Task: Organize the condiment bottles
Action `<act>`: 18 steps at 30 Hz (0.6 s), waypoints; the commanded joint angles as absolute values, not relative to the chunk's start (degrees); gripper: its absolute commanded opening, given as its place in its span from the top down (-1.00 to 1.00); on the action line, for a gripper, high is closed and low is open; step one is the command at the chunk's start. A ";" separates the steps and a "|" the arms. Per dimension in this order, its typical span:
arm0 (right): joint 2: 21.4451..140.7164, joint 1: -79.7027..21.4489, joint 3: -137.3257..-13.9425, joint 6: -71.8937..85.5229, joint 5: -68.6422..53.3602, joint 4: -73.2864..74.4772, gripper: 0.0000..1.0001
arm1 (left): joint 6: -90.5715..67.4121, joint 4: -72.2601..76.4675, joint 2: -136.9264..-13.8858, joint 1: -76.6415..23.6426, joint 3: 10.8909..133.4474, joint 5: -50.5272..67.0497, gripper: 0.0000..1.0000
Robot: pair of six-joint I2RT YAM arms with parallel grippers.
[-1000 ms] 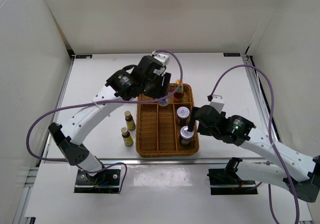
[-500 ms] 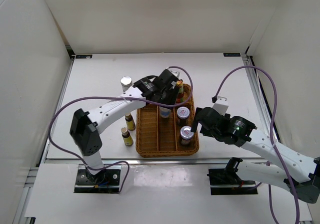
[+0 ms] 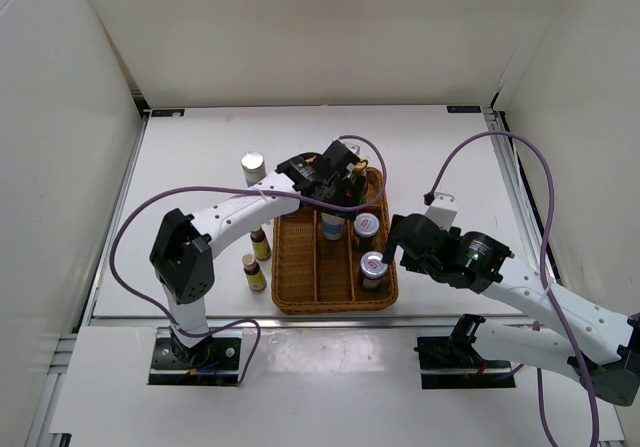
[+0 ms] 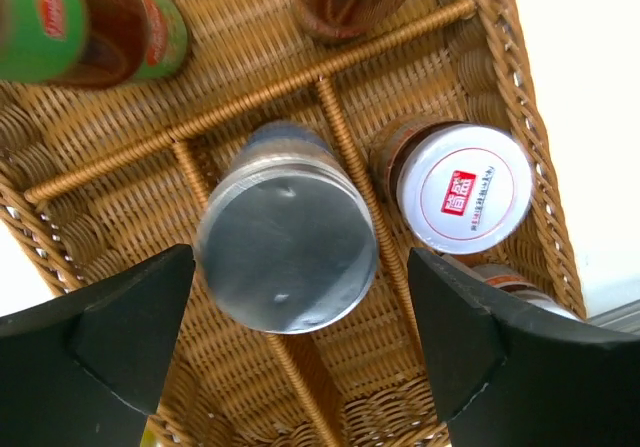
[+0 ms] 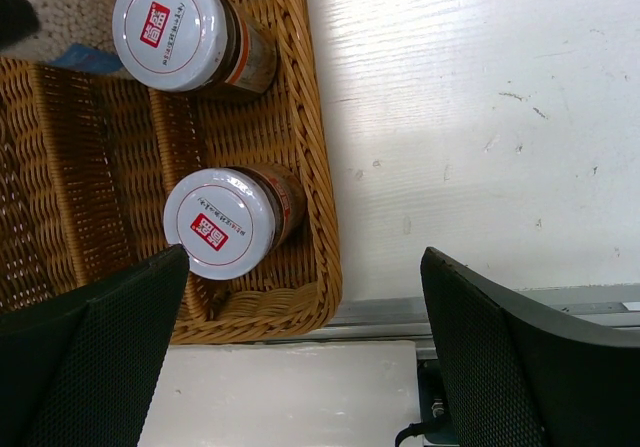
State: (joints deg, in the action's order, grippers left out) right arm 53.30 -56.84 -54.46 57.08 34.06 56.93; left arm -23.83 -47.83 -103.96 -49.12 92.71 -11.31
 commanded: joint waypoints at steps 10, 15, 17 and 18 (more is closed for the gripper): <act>53.09 -56.78 -54.23 58.54 36.12 56.69 -1.00 | -14.33 -56.51 -88.95 -31.50 114.18 -16.62 -0.99; 53.09 -56.78 -53.61 57.30 36.12 55.02 -1.00 | -8.70 -53.00 -93.41 -14.08 109.69 -1.69 -0.99; 53.09 -56.78 -53.61 56.69 36.12 55.02 -1.00 | -9.40 -52.30 -96.66 -10.57 108.55 3.74 -0.99; 53.09 -56.78 -53.61 56.69 36.12 55.02 -1.00 | -10.01 -51.51 -97.46 -10.03 106.89 4.65 -0.99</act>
